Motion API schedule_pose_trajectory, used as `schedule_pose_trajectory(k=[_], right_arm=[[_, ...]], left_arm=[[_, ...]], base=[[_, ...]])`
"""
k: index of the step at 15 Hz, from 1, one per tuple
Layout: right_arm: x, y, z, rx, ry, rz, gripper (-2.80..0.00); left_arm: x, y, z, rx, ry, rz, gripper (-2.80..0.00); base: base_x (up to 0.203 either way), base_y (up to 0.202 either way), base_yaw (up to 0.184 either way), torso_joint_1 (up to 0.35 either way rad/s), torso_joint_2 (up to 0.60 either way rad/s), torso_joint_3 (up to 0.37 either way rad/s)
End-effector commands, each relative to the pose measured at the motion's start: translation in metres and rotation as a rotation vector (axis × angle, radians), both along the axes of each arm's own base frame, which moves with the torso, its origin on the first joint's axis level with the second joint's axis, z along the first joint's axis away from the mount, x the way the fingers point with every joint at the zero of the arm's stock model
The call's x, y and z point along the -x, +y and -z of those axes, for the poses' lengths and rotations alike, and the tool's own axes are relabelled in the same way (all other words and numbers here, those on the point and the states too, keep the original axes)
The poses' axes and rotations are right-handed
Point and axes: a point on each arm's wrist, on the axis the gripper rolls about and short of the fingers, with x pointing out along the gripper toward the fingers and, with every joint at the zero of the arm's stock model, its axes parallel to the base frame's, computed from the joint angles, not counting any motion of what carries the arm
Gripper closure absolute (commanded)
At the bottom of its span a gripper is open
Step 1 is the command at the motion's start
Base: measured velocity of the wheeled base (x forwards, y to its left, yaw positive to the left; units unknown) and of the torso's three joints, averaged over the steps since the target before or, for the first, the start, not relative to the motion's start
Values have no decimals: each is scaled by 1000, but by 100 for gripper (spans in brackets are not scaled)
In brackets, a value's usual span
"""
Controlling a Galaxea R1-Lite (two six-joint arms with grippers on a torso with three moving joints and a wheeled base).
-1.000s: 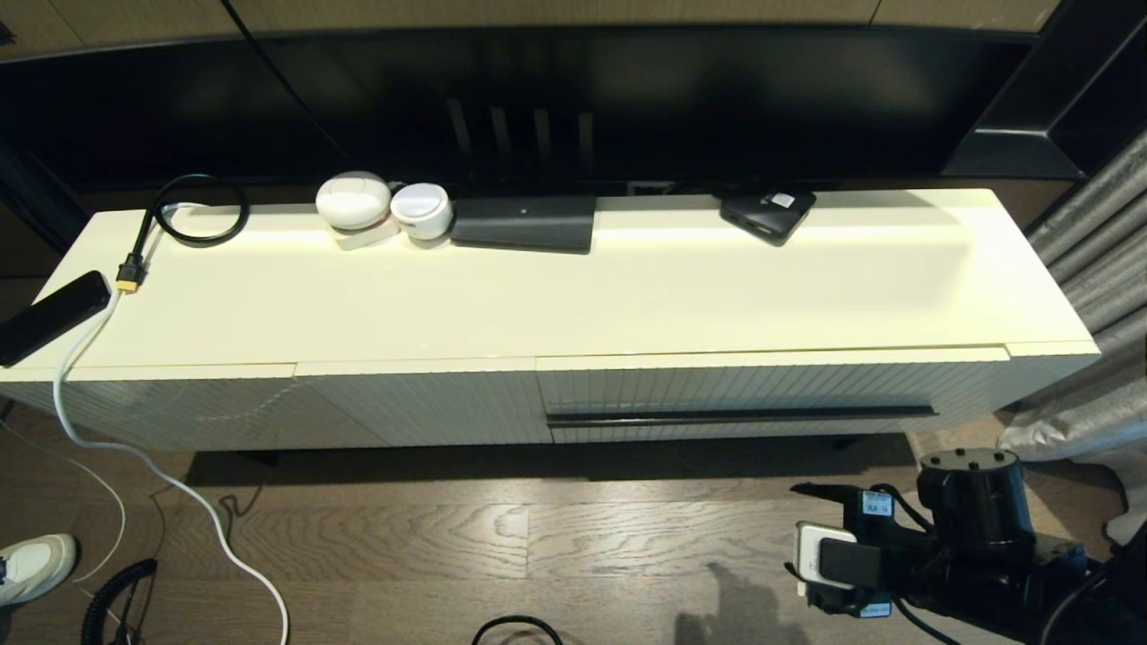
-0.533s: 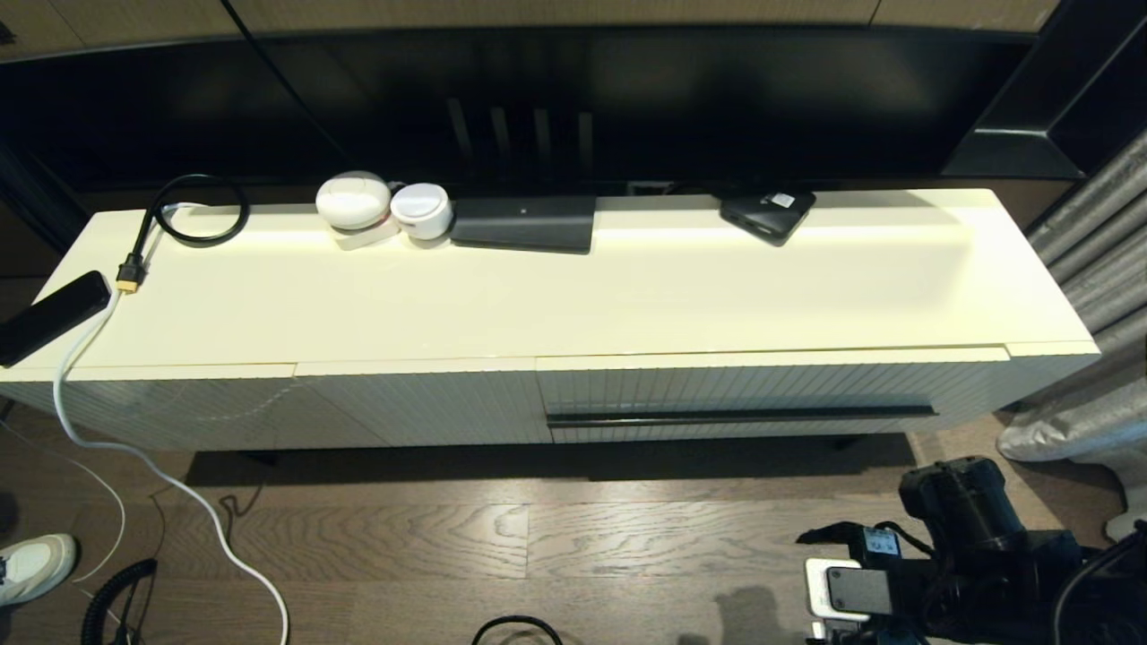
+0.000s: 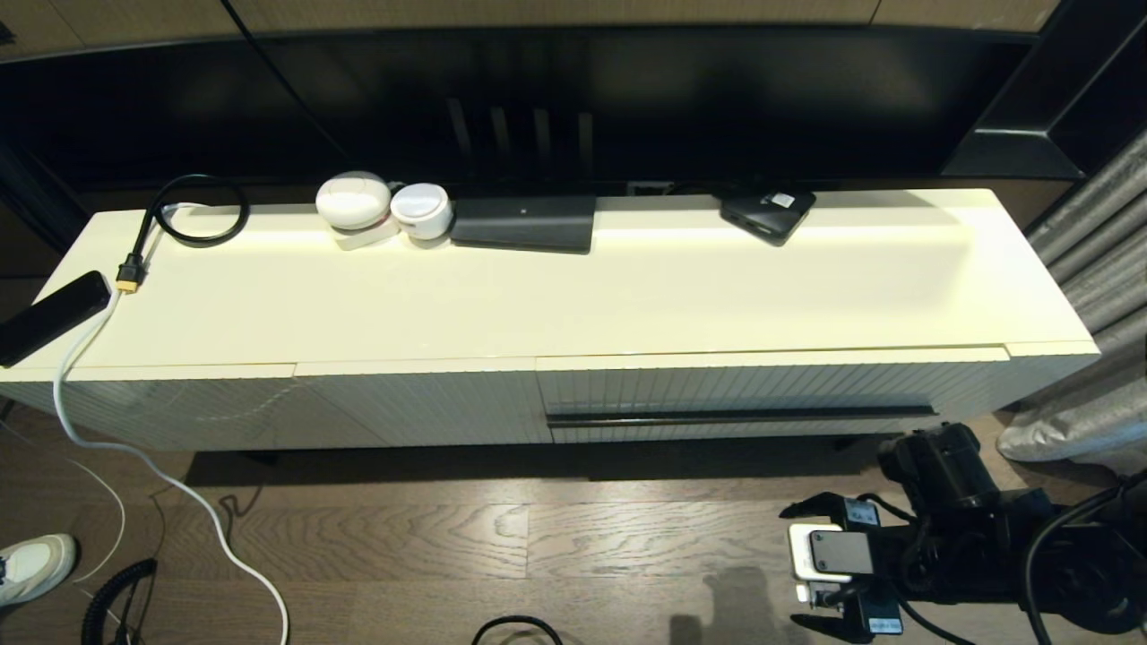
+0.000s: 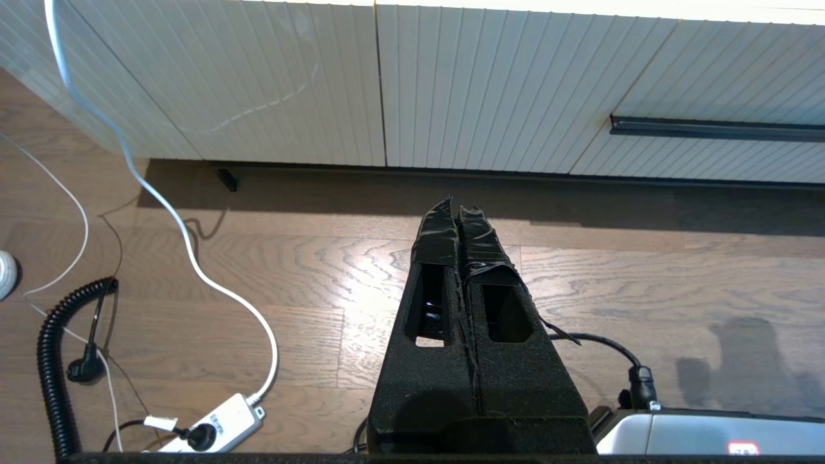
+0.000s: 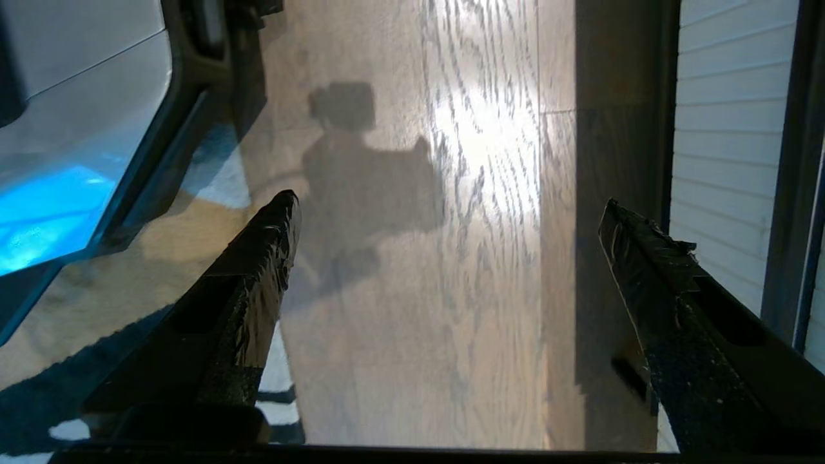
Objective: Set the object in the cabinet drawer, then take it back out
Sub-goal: Open the drawer
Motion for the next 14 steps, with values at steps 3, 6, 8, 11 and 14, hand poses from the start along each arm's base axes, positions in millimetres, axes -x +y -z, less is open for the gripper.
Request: schedule_pose_trajectory(k=[3, 6, 8, 11, 14], right_arm=[[-23, 8, 15, 5, 0, -60, -280], [-34, 9, 17, 18, -27, -78, -280], [-44, 8, 18, 34, -65, -98, -280], [-55, 6, 19, 39, -118, -101, -280], [-66, 4, 21, 60, -187, -120, -280]], left_arm=[[0, 0, 0, 1, 0, -1, 0], [0, 0, 0, 1, 0, 0, 0], [0, 0, 0, 1, 0, -2, 0], [0, 0, 0, 1, 0, -2, 0], [0, 0, 0, 1, 0, -1, 0]], base=[[0, 0, 0, 0, 0, 0], [0, 0, 0, 0, 0, 0], [0, 0, 0, 0, 0, 0], [0, 0, 0, 0, 0, 0], [0, 0, 0, 0, 0, 0]])
